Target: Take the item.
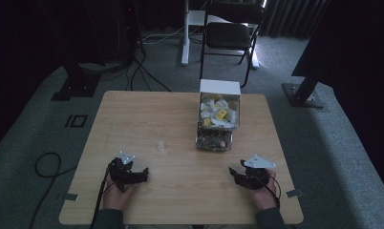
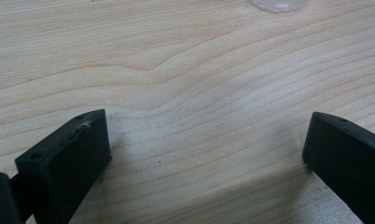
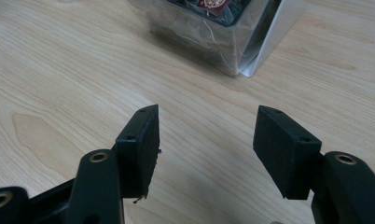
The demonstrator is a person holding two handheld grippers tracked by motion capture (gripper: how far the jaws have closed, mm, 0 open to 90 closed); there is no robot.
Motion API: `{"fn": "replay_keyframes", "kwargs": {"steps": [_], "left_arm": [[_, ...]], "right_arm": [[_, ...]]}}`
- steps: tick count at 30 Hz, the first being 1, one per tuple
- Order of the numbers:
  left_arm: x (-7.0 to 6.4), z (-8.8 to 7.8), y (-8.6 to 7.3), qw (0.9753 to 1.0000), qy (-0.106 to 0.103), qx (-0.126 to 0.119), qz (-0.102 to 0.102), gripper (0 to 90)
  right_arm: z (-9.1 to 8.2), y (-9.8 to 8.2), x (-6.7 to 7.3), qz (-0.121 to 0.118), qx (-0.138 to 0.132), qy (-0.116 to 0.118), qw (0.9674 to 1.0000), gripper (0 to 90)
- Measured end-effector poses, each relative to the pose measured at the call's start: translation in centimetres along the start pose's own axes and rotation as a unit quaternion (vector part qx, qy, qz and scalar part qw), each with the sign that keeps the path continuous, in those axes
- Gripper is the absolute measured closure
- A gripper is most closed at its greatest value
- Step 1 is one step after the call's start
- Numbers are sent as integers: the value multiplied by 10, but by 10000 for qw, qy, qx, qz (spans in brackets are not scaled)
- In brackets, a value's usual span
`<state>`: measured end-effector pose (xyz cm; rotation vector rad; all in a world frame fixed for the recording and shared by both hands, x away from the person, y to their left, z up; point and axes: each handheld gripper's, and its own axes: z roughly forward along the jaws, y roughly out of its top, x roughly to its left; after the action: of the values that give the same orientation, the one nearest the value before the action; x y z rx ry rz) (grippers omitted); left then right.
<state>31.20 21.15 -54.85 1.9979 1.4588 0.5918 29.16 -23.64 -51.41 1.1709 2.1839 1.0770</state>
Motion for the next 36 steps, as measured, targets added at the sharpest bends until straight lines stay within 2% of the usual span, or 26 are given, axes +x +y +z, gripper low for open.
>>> {"fn": "replay_keyframes", "kwargs": {"steps": [14, 28, 36], "left_arm": [[0, 0, 0, 10000, 1, 2, 2, 12], [0, 0, 0, 10000, 0, 4, 4, 12], [0, 0, 0, 10000, -1, 2, 1, 12]], "right_arm": [[0, 11, 5, -129, -92, 30, 9999, 419], [3, 24, 15, -270, -253, 127, 9992, 491], [6, 30, 19, -335, -269, 195, 9989, 499]]}}
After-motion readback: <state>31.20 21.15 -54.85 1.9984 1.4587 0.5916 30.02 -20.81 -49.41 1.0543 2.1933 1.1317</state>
